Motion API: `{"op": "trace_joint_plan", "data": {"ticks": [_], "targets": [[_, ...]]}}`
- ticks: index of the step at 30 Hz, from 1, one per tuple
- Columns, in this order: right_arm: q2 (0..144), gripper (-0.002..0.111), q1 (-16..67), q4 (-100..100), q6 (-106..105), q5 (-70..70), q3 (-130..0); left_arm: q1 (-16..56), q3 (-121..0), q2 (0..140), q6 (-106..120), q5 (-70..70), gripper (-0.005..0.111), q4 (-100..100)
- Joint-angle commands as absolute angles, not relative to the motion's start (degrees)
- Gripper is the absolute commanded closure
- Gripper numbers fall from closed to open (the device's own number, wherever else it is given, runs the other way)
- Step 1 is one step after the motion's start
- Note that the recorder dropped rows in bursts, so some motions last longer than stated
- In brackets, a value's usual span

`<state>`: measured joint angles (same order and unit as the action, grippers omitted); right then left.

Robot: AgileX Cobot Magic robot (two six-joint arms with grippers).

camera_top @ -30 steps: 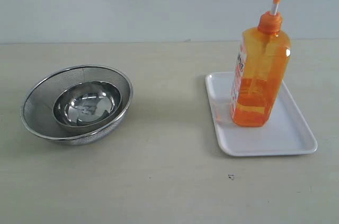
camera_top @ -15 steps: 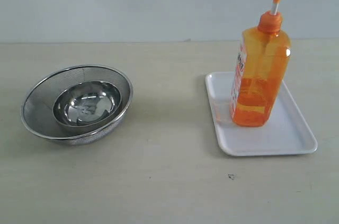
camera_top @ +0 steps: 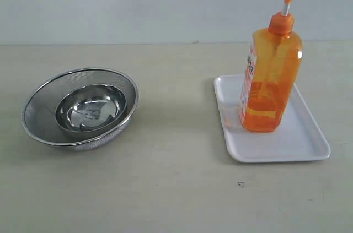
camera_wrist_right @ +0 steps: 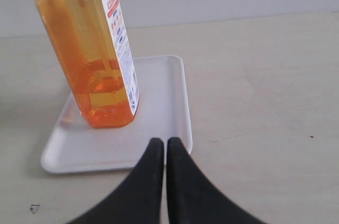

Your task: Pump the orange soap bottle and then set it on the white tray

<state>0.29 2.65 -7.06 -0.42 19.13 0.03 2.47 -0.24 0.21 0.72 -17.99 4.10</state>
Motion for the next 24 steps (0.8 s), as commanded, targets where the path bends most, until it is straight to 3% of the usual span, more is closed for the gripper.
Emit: {"op": "trace_joint_plan", "data": {"ticks": [1, 24], "targets": [[0.0, 0.109, 2.27, -7.11, -0.5, 18.86, 0.0, 2.33, 0.0, 0.0, 1.86, -17.14, 0.102, 2.99], [0.0, 0.109, 2.27, -7.11, -0.54, 18.86, 0.0, 2.33, 0.0, 0.0, 1.84, -15.96, 0.102, 1.67]]}}
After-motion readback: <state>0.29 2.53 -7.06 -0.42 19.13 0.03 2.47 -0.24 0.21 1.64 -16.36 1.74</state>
